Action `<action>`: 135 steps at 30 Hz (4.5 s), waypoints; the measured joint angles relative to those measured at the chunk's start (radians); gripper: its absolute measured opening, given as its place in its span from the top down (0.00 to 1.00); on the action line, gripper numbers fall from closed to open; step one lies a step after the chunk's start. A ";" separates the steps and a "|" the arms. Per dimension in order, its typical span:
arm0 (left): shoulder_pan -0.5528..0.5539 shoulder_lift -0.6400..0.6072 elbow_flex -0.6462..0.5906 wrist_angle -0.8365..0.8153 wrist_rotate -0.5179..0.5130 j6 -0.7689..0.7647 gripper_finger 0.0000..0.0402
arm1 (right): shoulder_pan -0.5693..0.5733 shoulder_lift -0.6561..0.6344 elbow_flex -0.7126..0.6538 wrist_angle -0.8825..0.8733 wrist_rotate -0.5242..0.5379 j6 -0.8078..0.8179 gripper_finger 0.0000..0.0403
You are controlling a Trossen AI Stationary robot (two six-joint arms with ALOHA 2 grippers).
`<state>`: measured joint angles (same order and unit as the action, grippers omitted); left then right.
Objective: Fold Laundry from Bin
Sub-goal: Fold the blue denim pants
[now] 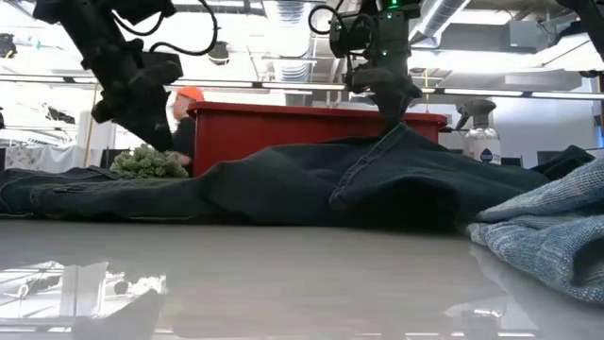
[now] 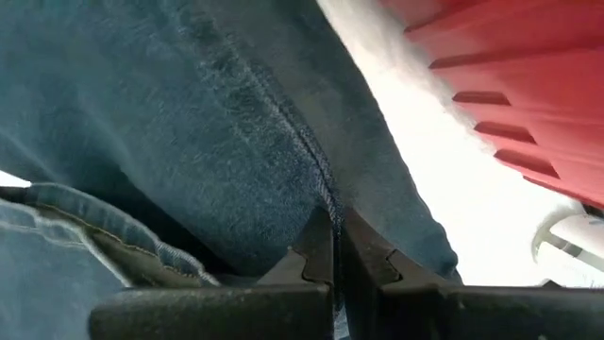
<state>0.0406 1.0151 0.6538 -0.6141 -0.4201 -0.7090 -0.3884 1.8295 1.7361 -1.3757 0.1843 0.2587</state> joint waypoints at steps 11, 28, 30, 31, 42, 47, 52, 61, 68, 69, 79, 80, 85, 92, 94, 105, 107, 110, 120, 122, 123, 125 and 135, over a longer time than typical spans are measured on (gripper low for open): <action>0.029 0.104 -0.030 0.002 0.058 0.077 0.83 | -0.049 -0.007 -0.002 -0.041 -0.044 0.014 0.94; 0.060 0.264 -0.221 0.186 0.103 0.063 0.84 | -0.085 -0.109 0.075 -0.111 -0.018 -0.131 0.50; 0.060 0.254 -0.223 0.183 0.107 0.061 0.84 | -0.094 -0.139 0.075 -0.121 -0.070 -0.129 0.49; 0.061 0.247 -0.225 0.183 0.110 0.060 0.84 | -0.088 -0.158 0.075 -0.122 -0.135 -0.128 0.49; 0.069 0.220 -0.232 0.177 0.130 0.047 0.84 | 0.241 -0.348 -0.164 -0.071 -0.138 -0.087 0.52; 0.069 0.220 -0.232 0.179 0.143 0.081 0.84 | 0.214 -0.475 -0.455 0.191 -0.183 -0.083 0.52; 0.069 0.220 -0.231 0.171 0.146 0.107 0.84 | 0.155 -0.518 -0.630 0.378 -0.222 -0.100 0.52; 0.069 0.220 -0.231 0.168 0.148 0.130 0.84 | 0.095 -0.415 -0.707 0.447 -0.245 -0.154 0.52; 0.069 0.220 -0.231 0.169 0.146 0.165 0.84 | 0.071 -0.368 -0.706 0.502 -0.265 -0.123 0.69; 0.069 0.220 -0.231 0.169 0.146 0.167 0.84 | 0.071 -0.367 -0.706 0.493 -0.265 -0.121 0.75; 0.069 0.221 -0.231 0.173 0.144 0.200 0.84 | 0.074 -0.462 -0.654 0.487 -0.203 -0.039 0.96; 0.069 0.221 -0.231 0.176 0.145 0.200 0.84 | 0.074 -0.477 -0.649 0.491 -0.186 -0.032 0.96; 0.069 0.221 -0.234 0.197 0.147 0.201 0.84 | 0.079 -0.493 -0.647 0.533 -0.188 -0.028 0.80; 0.069 0.221 -0.234 0.206 0.147 0.218 0.84 | 0.092 -0.449 -0.648 0.497 -0.157 -0.068 0.41; 0.069 0.222 -0.234 0.207 0.148 0.218 0.84 | 0.090 -0.425 -0.649 0.489 -0.130 -0.096 0.37; 0.069 0.222 -0.233 0.206 0.146 0.192 0.84 | 0.079 -0.269 -0.649 0.553 -0.168 -0.242 0.78; 0.069 0.222 -0.233 0.198 0.146 0.192 0.84 | 0.080 -0.270 -0.649 0.538 -0.178 -0.248 0.93; 0.068 0.221 -0.230 0.174 0.145 0.191 0.84 | 0.080 -0.305 -0.638 0.490 -0.184 -0.213 0.94; 0.068 0.220 -0.230 0.160 0.143 0.186 0.84 | 0.019 -0.556 -0.495 0.174 0.006 0.085 0.94; 0.068 0.220 -0.230 0.158 0.143 0.182 0.84 | -0.004 -0.600 -0.495 0.086 0.092 0.202 0.94; 0.068 0.220 -0.230 0.157 0.143 0.182 0.84 | -0.016 -0.620 -0.495 0.037 0.134 0.263 0.94; 0.068 0.220 -0.230 0.154 0.147 0.182 0.84 | -0.031 -0.660 -0.495 -0.046 0.211 0.384 0.94; 0.069 0.220 -0.229 0.142 0.168 0.182 0.84 | -0.046 -0.799 -0.510 -0.194 0.339 0.809 0.94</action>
<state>0.1093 1.2349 0.4252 -0.4718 -0.2524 -0.5267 -0.4348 1.0305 1.2258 -1.5700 0.5231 1.0677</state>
